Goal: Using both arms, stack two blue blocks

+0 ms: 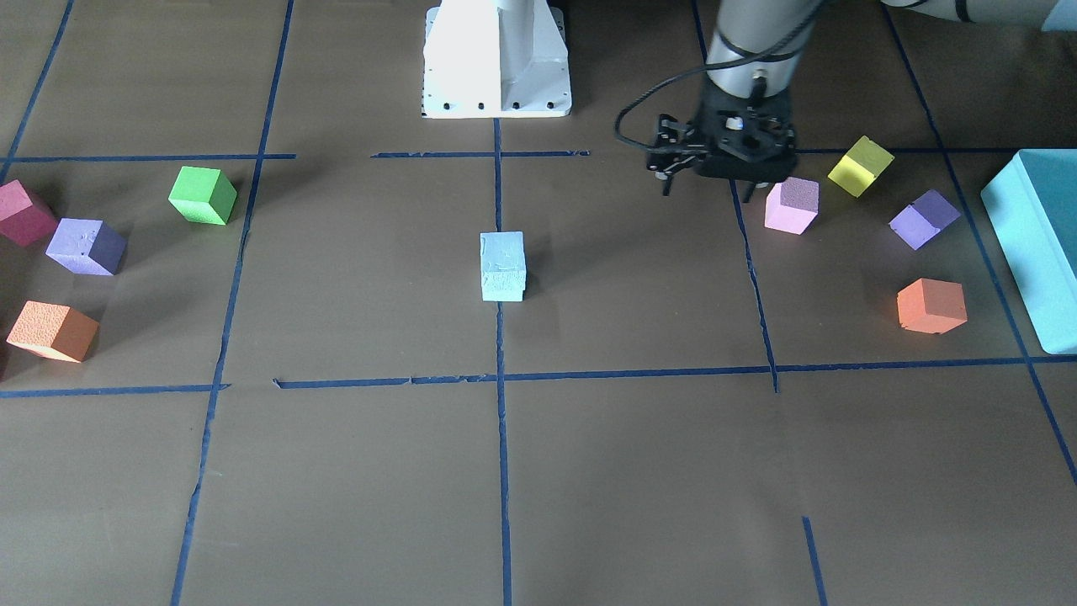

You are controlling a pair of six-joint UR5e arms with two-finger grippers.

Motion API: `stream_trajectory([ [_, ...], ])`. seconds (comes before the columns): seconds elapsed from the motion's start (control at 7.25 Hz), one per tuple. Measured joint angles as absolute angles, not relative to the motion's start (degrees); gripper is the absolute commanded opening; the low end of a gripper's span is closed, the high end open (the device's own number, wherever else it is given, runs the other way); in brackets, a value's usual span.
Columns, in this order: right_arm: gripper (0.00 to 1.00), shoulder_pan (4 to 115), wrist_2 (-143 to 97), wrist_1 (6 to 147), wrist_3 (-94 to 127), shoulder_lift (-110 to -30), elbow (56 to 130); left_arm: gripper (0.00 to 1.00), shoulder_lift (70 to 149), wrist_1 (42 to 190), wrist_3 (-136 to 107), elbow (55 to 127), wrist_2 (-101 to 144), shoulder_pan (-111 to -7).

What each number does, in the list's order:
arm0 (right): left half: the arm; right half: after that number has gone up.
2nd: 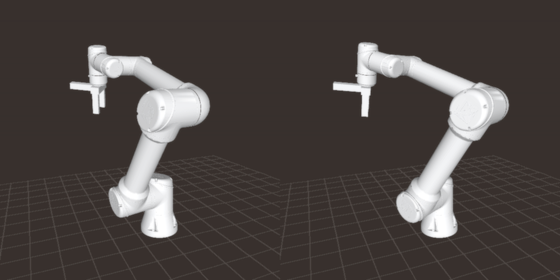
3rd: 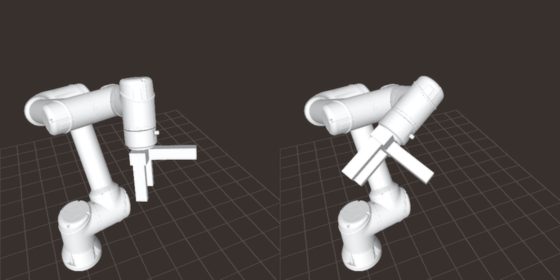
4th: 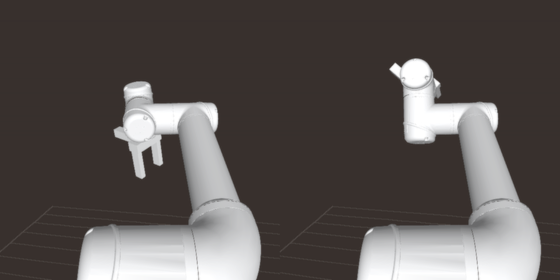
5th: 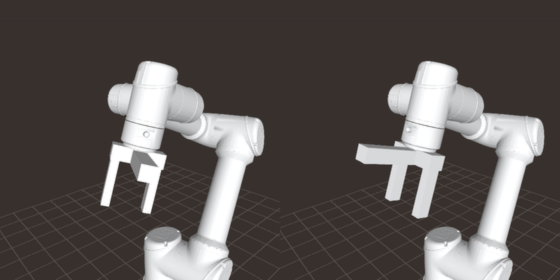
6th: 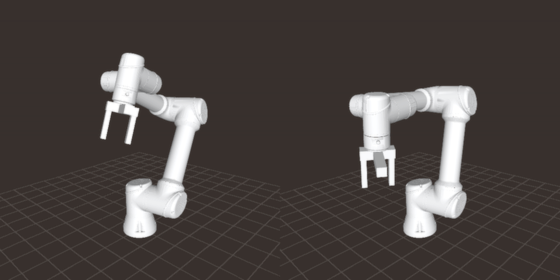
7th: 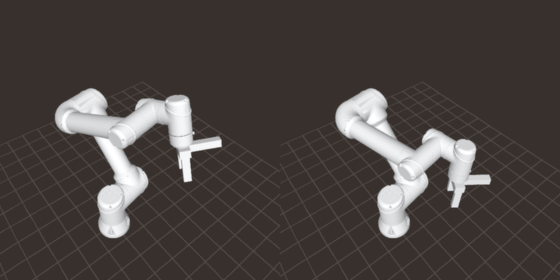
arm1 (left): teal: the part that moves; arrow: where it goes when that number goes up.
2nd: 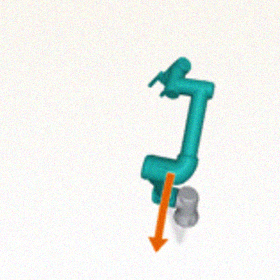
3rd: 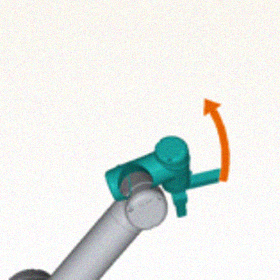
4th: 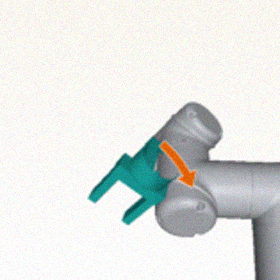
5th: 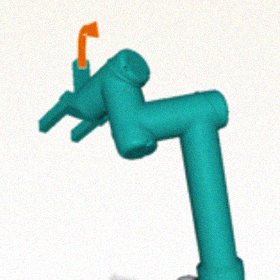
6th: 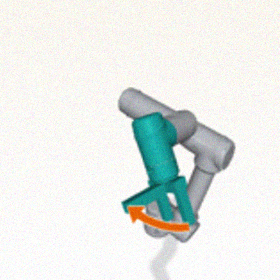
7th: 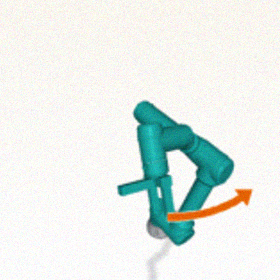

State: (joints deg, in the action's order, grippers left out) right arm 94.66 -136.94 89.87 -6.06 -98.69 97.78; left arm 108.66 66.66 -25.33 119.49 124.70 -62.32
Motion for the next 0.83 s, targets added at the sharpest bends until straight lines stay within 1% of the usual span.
stream_trajectory([
  [0.28, 1.00, 94.7, -137.1, 89.7, -4.6, -98.5, 98.2, 1.00, 100.0, 68.4, -10.7, 117.3, 128.3, -73.4],
  [0.41, 1.00, 94.7, -137.2, 89.7, -3.3, -98.2, 98.4, 1.00, 97.0, 70.6, -3.8, 113.5, 130.0, -78.4],
  [0.69, 1.00, 94.7, -137.4, 89.7, -2.1, -98.0, 99.3, 1.00, 92.9, 81.1, 7.0, 100.5, 133.3, -86.8],
  [0.83, 1.00, 94.7, -137.5, 89.7, -1.9, -97.9, 99.5, 1.00, 91.6, 87.5, 9.2, 94.8, 134.0, -89.4],
])
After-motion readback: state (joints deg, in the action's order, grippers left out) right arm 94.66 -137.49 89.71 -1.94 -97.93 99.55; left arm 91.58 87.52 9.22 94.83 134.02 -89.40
